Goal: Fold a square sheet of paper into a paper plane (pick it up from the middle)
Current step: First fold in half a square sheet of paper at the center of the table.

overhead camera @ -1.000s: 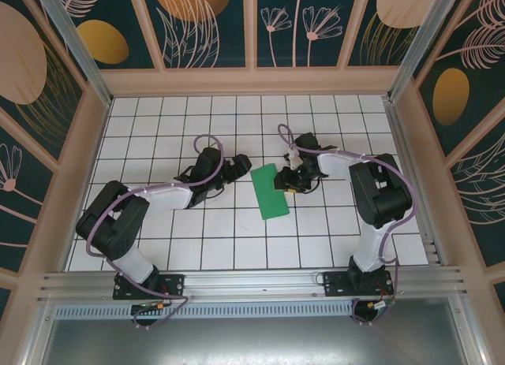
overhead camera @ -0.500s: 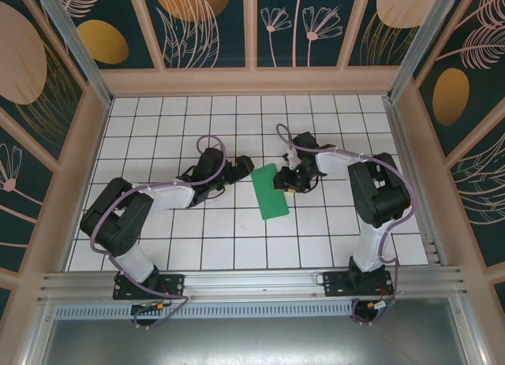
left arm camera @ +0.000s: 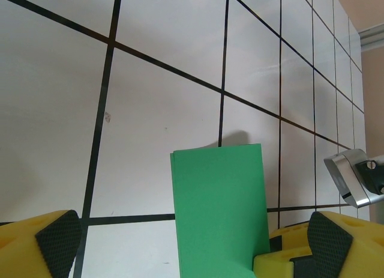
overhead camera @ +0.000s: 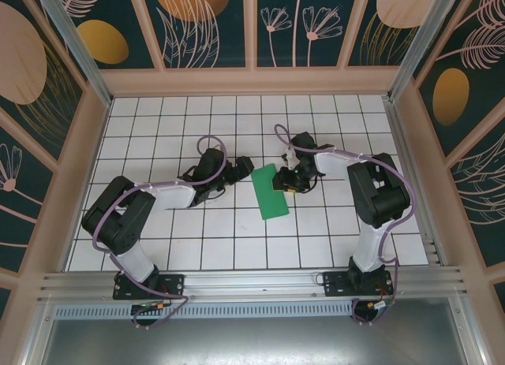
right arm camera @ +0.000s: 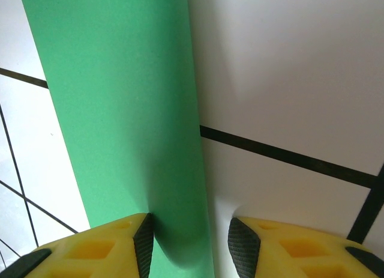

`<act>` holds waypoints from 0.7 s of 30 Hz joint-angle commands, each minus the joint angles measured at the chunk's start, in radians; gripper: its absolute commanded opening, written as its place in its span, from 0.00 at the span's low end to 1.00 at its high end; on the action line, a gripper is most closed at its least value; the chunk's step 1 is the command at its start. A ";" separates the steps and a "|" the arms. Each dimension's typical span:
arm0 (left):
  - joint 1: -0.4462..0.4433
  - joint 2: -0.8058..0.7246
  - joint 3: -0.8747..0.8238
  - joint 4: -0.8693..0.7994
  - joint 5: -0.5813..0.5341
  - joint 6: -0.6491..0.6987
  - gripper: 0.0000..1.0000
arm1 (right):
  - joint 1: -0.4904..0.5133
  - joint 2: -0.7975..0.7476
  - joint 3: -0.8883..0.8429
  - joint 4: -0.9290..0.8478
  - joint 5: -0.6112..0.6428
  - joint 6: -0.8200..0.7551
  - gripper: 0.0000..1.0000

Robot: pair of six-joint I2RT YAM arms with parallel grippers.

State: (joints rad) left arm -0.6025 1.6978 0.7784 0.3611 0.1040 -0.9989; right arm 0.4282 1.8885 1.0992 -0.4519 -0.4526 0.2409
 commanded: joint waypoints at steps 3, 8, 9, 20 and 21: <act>-0.001 0.010 0.023 0.018 0.036 -0.007 0.97 | 0.008 0.143 -0.053 0.038 0.211 -0.033 0.46; -0.001 0.058 0.030 0.073 0.111 -0.004 0.91 | 0.010 0.154 -0.047 0.033 0.219 -0.032 0.46; -0.001 0.064 0.032 0.086 0.128 -0.004 0.89 | 0.011 0.157 -0.045 0.033 0.219 -0.031 0.46; -0.006 0.128 0.057 0.180 0.259 -0.030 0.48 | 0.017 0.173 -0.038 0.026 0.230 -0.023 0.48; -0.006 0.134 0.059 0.185 0.266 -0.032 0.46 | 0.015 0.175 -0.036 0.024 0.232 -0.023 0.48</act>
State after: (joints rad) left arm -0.6025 1.8053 0.8101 0.4908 0.3183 -1.0248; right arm 0.4347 1.9049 1.1248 -0.4820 -0.4419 0.2417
